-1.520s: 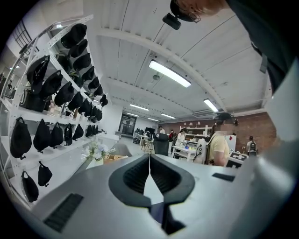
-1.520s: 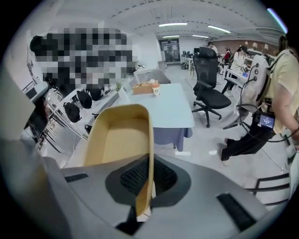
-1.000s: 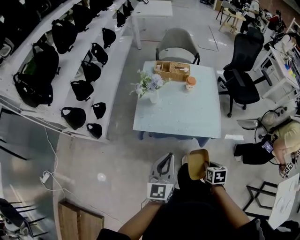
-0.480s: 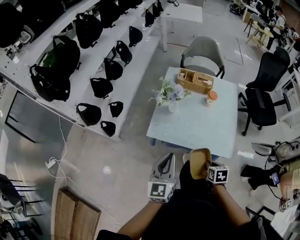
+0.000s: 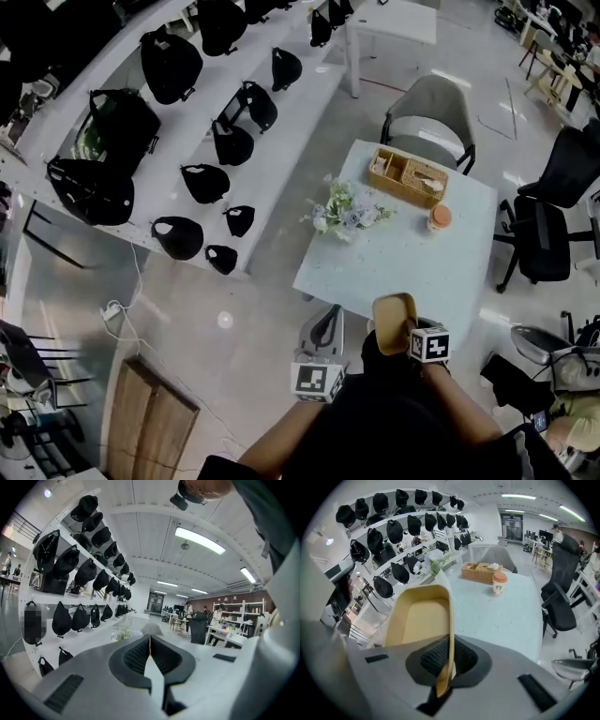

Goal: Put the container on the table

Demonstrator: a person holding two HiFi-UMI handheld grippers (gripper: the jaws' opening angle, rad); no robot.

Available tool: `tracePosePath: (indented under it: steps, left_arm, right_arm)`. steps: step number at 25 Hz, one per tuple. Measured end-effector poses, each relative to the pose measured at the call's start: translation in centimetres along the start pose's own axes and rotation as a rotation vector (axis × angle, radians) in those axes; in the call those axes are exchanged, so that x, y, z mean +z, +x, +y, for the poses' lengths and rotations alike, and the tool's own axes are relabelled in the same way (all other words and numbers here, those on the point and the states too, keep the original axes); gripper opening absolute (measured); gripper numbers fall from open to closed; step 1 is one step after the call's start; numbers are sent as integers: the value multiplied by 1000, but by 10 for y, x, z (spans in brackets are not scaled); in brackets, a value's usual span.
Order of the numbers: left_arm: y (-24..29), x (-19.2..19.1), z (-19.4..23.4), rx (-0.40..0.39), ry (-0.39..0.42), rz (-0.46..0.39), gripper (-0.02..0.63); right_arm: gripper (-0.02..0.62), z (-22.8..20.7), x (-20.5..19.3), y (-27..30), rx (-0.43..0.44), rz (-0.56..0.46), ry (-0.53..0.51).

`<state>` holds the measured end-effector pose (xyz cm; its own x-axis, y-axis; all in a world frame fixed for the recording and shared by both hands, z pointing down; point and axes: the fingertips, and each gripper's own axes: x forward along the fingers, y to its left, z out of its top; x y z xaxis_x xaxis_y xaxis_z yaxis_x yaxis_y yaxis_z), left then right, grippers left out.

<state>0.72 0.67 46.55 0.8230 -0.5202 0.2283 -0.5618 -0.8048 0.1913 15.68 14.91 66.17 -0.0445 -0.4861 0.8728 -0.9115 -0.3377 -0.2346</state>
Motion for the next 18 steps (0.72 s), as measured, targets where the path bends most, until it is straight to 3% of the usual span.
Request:
tracePosePath:
  steps: [9,13,18]
  left_arm:
    - [51,0,11,125,-25,17,9]
    - [54,-7,25,207,-78,25,9]
    - [48,-17,44,323,-84,39,9]
  right_arm:
    - [2,-19,67,49,72,54,-134]
    - [2,-10,83,73,121,91,-198]
    - [2,11,92,106,171,136,-284]
